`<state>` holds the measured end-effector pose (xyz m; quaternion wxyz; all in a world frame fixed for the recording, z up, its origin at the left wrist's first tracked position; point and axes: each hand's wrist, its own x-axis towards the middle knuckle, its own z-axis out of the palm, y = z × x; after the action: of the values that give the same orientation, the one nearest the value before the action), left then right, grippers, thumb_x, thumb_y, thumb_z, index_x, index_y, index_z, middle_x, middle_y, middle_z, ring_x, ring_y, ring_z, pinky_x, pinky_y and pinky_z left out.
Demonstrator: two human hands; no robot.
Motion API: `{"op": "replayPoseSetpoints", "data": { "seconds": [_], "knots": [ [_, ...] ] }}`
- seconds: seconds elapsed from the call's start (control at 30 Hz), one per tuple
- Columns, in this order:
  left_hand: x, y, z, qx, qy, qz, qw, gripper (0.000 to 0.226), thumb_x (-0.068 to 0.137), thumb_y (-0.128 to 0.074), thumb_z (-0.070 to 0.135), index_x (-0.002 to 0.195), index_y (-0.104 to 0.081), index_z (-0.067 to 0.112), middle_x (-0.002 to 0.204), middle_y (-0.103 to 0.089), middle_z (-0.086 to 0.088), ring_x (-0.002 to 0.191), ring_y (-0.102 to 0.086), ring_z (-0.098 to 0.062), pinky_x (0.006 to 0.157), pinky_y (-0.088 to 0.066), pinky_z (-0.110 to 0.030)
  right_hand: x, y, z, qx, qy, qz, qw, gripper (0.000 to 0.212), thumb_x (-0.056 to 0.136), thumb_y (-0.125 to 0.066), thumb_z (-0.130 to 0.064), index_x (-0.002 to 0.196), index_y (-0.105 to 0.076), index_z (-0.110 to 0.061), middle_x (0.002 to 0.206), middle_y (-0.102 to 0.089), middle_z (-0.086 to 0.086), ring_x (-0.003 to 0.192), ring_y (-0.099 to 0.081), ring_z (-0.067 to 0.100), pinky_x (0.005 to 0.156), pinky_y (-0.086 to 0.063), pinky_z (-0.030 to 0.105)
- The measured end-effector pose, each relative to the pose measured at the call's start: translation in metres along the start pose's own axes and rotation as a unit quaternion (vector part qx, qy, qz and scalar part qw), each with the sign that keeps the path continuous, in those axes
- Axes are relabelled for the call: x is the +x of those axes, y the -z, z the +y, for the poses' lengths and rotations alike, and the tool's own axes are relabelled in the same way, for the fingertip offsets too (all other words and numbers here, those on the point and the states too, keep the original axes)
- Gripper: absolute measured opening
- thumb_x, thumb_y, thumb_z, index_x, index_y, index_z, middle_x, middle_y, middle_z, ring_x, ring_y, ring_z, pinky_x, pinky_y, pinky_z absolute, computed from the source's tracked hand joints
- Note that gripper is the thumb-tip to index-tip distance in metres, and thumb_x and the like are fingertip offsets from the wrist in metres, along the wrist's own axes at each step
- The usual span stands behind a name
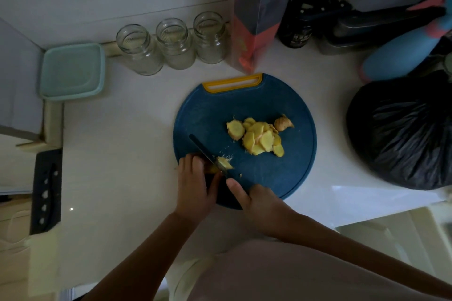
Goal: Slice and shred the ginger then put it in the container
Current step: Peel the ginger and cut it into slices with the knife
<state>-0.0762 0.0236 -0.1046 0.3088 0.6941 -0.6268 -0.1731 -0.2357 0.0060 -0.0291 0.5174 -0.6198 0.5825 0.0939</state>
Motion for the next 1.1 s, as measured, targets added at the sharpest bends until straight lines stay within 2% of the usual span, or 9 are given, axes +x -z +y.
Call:
{"op": "replayPoseSetpoints", "data": {
  "seconds": [0.2, 0.43, 0.53, 0.6, 0.7, 0.8, 0.9, 1.0, 1.1],
  "knots": [
    [0.0, -0.001, 0.0, -0.014, -0.01, 0.002, 1.0, 0.029, 0.085, -0.049, 0.037, 0.088, -0.046, 0.008, 0.089, -0.05, -0.012, 0.083, -0.039, -0.018, 0.07, -0.022, -0.021, 0.006, 0.007, -0.007, -0.006, -0.015, -0.047, 0.999, 0.08, 0.089, -0.013, -0.073, 0.097, -0.052, -0.003, 0.071, -0.046, 0.005, 0.08, -0.052, 0.026, 0.076, -0.043, 0.035],
    [0.003, -0.004, 0.002, -0.006, -0.028, 0.013, 1.0, 0.019, 0.081, -0.049, 0.028, 0.087, -0.037, 0.015, 0.083, -0.049, -0.012, 0.078, -0.034, -0.015, 0.067, -0.017, -0.021, 0.022, 0.014, -0.036, 0.021, -0.046, -0.056, 0.997, 0.067, 0.099, -0.023, -0.059, 0.109, -0.051, 0.001, 0.075, -0.05, 0.006, 0.069, -0.052, 0.022, 0.073, -0.042, 0.031],
    [0.002, -0.004, -0.002, 0.001, -0.04, 0.014, 0.999, 0.017, 0.08, -0.049, 0.024, 0.088, -0.039, 0.013, 0.083, -0.05, -0.014, 0.077, -0.035, -0.017, 0.068, -0.017, -0.02, 0.031, 0.007, -0.043, 0.05, -0.065, -0.02, 0.996, 0.06, 0.105, -0.031, -0.024, 0.155, 0.001, -0.015, 0.117, -0.051, 0.023, 0.101, -0.057, 0.033, 0.081, -0.045, 0.038],
    [0.001, -0.004, -0.003, -0.002, -0.034, 0.006, 0.999, 0.016, 0.079, -0.048, 0.023, 0.09, -0.039, 0.013, 0.084, -0.051, -0.015, 0.078, -0.035, -0.018, 0.068, -0.018, -0.02, 0.033, 0.002, -0.039, -0.019, -0.037, -0.013, 0.999, 0.064, 0.105, -0.031, -0.019, 0.154, 0.01, -0.02, 0.122, -0.049, 0.024, 0.104, -0.057, 0.035, 0.077, -0.043, 0.037],
    [0.002, -0.002, -0.002, -0.012, -0.012, -0.006, 1.0, 0.018, 0.079, -0.048, 0.025, 0.09, -0.038, 0.014, 0.085, -0.051, -0.015, 0.079, -0.036, -0.018, 0.068, -0.019, -0.02, 0.029, 0.007, -0.04, -0.02, -0.022, -0.004, 1.0, 0.052, 0.106, -0.027, -0.032, 0.152, -0.018, -0.009, 0.109, -0.053, 0.022, 0.101, -0.059, 0.033, 0.076, -0.042, 0.036],
    [0.002, 0.001, 0.0, -0.02, -0.004, -0.001, 1.0, 0.019, 0.081, -0.048, 0.028, 0.089, -0.037, 0.015, 0.085, -0.051, -0.014, 0.079, -0.037, -0.018, 0.066, -0.018, -0.023, 0.022, 0.006, -0.031, -0.044, 0.019, 0.017, 0.999, 0.06, 0.106, -0.026, -0.024, 0.154, 0.01, -0.022, 0.117, -0.05, 0.023, 0.1, -0.058, 0.032, 0.072, -0.041, 0.035],
    [0.001, 0.002, 0.0, -0.023, -0.009, 0.004, 1.0, 0.022, 0.082, -0.05, 0.033, 0.091, -0.042, 0.015, 0.088, -0.051, -0.012, 0.082, -0.04, -0.019, 0.069, -0.023, -0.024, 0.009, 0.005, -0.01, -0.065, 0.013, 0.026, 0.997, 0.059, 0.106, -0.021, -0.022, 0.152, 0.016, -0.025, 0.094, -0.047, 0.016, 0.077, -0.048, 0.023, 0.065, -0.038, 0.029],
    [0.0, 0.001, 0.0, -0.023, 0.005, 0.003, 1.0, 0.03, 0.082, -0.052, 0.036, 0.091, -0.051, 0.007, 0.091, -0.051, -0.011, 0.084, -0.042, -0.021, 0.072, -0.028, -0.028, -0.004, 0.006, -0.004, -0.141, -0.008, 0.003, 0.99, 0.055, 0.106, -0.018, -0.032, 0.155, -0.002, -0.013, 0.072, -0.029, 0.007, 0.069, -0.038, 0.02, 0.071, -0.037, 0.032],
    [-0.002, 0.0, 0.004, -0.022, 0.008, 0.007, 1.0, 0.031, 0.08, -0.051, 0.037, 0.093, -0.05, 0.009, 0.092, -0.051, -0.012, 0.085, -0.041, -0.021, 0.073, -0.029, -0.028, -0.003, 0.006, -0.004, -0.181, -0.001, -0.005, 0.983, 0.081, 0.096, -0.014, -0.064, 0.117, -0.048, 0.006, 0.074, -0.046, 0.009, 0.061, -0.039, 0.016, 0.073, -0.042, 0.032]
  ]
}}
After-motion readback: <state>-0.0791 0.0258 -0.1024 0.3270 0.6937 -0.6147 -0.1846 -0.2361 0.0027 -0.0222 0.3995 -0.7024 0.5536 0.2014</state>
